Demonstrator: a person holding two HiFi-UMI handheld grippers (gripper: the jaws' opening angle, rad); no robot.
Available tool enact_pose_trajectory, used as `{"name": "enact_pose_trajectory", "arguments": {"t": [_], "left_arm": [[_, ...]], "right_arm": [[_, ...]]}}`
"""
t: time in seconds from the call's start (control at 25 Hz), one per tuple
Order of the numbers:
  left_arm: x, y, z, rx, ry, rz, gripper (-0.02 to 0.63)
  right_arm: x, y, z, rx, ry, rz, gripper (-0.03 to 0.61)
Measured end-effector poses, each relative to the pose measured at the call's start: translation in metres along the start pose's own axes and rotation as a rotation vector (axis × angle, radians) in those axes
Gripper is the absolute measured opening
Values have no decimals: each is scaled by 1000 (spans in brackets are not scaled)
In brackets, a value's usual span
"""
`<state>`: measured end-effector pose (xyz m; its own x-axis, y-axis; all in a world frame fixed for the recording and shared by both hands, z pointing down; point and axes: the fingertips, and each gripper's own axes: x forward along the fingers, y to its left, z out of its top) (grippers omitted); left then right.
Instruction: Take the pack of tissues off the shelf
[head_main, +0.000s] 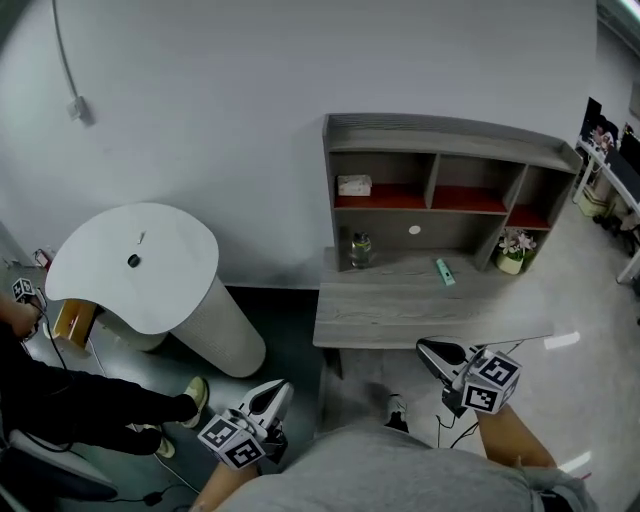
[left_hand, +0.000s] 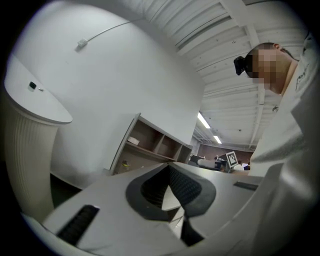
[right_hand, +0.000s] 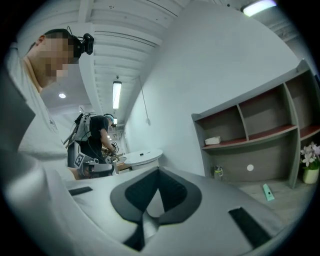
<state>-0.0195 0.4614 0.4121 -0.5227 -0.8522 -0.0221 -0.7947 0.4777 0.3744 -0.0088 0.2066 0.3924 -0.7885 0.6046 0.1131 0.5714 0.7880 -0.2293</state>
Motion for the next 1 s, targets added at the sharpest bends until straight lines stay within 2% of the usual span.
{"name": "enact_pose_trajectory", "arguments": {"t": [0.2, 0.4, 0.56, 0.72, 0.8, 0.92, 1.0], "left_arm": [[101, 43, 16, -7, -84, 88, 15], [209, 70, 47, 43, -104, 143, 16], [272, 86, 66, 96, -84, 146, 17], [313, 107, 85, 158, -64, 134, 17], [332, 120, 94, 207, -53, 114, 17], [365, 139, 107, 339, -1, 64, 22], [392, 146, 110, 438, 59, 17, 92]], "right_arm": [[48, -104, 20, -26, 26, 94, 12], [84, -187, 58, -70, 43, 176, 12], [110, -227, 71, -74, 46, 216, 12], [138, -246, 80, -81, 57, 230, 12], [150, -252, 82, -87, 65, 220, 12], [167, -258, 86, -102, 67, 183, 12], [174, -260, 87, -104, 65, 143, 12]]}}
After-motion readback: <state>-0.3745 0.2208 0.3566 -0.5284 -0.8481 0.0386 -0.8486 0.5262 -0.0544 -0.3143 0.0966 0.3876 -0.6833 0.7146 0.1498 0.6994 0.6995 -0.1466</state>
